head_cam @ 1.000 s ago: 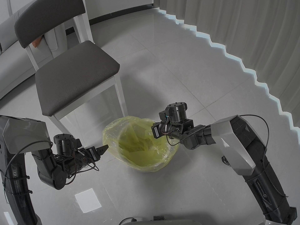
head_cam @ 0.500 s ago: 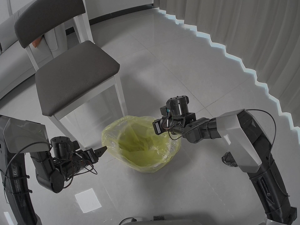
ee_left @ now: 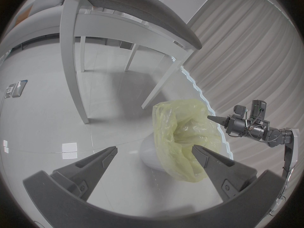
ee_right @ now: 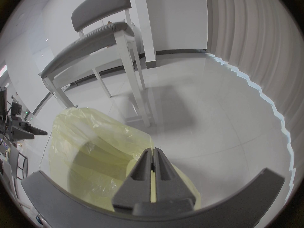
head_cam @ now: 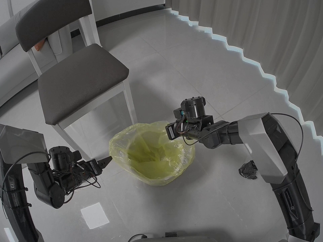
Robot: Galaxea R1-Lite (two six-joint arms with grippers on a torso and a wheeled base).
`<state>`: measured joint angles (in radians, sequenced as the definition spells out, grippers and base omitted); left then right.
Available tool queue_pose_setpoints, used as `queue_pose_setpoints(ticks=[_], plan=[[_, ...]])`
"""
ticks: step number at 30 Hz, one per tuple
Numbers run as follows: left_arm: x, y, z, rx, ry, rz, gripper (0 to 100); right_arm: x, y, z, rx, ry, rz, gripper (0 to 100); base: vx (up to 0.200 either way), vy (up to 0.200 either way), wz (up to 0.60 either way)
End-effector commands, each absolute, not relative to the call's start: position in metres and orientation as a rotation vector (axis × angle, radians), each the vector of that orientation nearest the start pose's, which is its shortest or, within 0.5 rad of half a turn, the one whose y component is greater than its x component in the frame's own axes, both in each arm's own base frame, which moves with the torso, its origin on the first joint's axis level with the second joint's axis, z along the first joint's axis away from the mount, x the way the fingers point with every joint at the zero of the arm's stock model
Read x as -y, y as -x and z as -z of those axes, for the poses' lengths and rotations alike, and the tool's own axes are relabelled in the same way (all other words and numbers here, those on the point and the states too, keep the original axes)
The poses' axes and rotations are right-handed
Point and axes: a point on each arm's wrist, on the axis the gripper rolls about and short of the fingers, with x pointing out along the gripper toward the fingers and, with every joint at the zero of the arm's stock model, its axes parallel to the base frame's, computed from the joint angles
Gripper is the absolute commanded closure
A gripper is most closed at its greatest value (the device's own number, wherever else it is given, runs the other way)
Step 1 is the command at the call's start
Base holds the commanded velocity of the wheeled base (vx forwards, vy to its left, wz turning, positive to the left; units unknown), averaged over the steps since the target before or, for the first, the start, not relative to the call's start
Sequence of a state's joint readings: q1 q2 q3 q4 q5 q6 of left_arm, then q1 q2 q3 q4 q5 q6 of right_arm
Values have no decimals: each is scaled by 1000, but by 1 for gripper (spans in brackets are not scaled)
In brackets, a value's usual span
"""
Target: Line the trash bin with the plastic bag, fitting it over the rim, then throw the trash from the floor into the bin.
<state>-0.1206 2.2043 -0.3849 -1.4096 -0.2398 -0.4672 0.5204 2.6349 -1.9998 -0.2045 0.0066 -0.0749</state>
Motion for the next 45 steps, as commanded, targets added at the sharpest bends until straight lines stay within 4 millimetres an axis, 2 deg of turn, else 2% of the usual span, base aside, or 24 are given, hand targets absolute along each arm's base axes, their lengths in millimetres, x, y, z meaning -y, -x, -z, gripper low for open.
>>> queue_pose_setpoints(ticks=[1, 3, 4, 6, 9, 16, 22, 23, 27, 35, 36, 41, 45], plan=[[40, -293, -19, -473, 484, 266, 0, -269, -463, -97, -332, 182, -536, 100, 0, 0, 0], [39, -291, -19, -464, 484, 270, 0, -269, -461, -107, -308, 189, -536, 100, 0, 0, 0], [39, -290, -19, -458, 484, 272, 0, -268, -459, -120, -278, 193, -536, 100, 0, 0, 0], [39, -288, -19, -455, 484, 274, 0, -266, -457, -132, -247, 202, -536, 100, 0, 0, 0], [39, -286, -19, -453, 484, 278, 0, -263, -456, -141, -214, 218, -534, 100, 0, 0, 0], [39, -285, -20, -442, 484, 281, 0, -255, -464, -138, -184, 228, -514, 100, 0, 0, 0], [39, -284, -19, -447, 484, 281, 0, -253, -472, -114, -228, 239, -511, 100, 0, 0, 0], [39, -285, -19, -444, 483, 282, 0, -254, -473, -107, -240, 240, -511, 0, 0, 0, 0], [39, -285, -18, -438, 485, 281, 0, -255, -475, -94, -273, 244, -509, 0, 0, 0, 0], [36, -285, -16, -434, 487, 271, 0, -250, -476, -100, -266, 244, -499, 0, 0, 0, 0], [36, -285, -16, -431, 487, 272, 0, -250, -475, -104, -258, 243, -497, 0, 0, 0, 0], [35, -283, -22, -408, 488, 278, 0, -241, -458, -164, -169, 221, -489, 0, 0, 0, 0], [33, -277, -33, -390, 500, 308, 0, -225, -429, -171, -247, 230, -492, 0, 0, 0, 0]])
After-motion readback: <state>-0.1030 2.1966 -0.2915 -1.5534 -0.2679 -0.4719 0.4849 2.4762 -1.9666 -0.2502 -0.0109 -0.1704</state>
